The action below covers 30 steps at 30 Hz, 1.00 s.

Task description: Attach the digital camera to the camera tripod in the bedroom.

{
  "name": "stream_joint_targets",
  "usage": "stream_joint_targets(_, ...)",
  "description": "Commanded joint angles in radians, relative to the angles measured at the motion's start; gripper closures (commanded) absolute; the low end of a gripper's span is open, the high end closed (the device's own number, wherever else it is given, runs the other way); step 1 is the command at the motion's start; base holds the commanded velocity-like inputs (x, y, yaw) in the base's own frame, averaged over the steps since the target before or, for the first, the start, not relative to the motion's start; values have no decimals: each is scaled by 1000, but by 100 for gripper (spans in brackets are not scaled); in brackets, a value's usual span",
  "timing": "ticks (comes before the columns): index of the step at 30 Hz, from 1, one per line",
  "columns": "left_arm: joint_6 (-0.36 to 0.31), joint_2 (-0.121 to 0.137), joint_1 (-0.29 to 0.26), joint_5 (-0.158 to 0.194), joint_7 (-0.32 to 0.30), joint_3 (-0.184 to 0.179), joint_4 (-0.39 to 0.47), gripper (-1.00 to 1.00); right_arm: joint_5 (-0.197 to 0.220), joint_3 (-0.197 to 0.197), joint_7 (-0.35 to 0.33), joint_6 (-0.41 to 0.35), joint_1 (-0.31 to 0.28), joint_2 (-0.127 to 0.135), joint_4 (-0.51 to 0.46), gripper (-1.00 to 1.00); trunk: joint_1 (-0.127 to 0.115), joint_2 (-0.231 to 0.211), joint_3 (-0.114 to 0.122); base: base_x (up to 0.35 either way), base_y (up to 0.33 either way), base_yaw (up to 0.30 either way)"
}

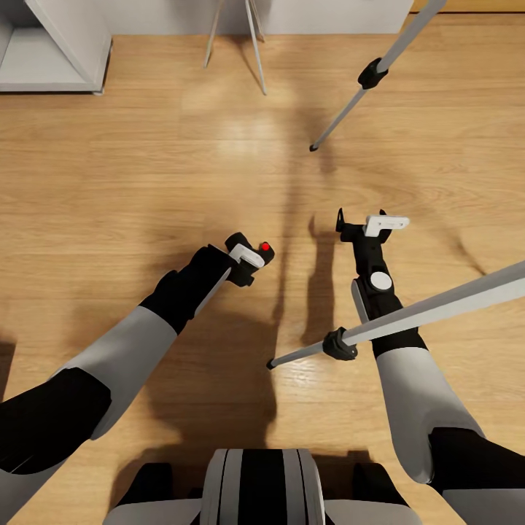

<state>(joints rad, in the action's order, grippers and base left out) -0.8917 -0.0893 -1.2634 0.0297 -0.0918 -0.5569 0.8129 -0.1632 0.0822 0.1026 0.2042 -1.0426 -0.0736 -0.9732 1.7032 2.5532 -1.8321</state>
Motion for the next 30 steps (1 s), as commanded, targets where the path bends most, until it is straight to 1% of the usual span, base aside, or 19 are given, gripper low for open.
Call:
stream_joint_targets(1,-4,0,-1,3,0,-1,1,-100,-10,2,3,2,0,-1,1,-100,0,0,0,0,0,0)
stream_joint_targets(8,-4,2,-1,3,0,-1,1,-100,-11,2,3,2,0,-1,1,-100,0,0,0,4,0,0)
stream_joint_targets(14,-4,3,-1,3,0,-1,0,-100,-12,2,3,2,0,-2,1,-100,0,0,0,116,0,0)
stream_joint_targets(25,-5,2,-1,3,0,-3,-3,-100,-12,2,3,3,0,-2,1,-100,0,0,0,4,0,0)
stream_joint_targets(29,-6,0,-1,3,0,-3,-18,-100,-12,2,3,3,0,-2,1,-100,0,0,0,0,0,0)
stream_joint_targets(30,-10,-1,-1,3,0,-3,-22,100,-12,2,3,3,0,-2,1,-100,0,0,0,0,0,0)
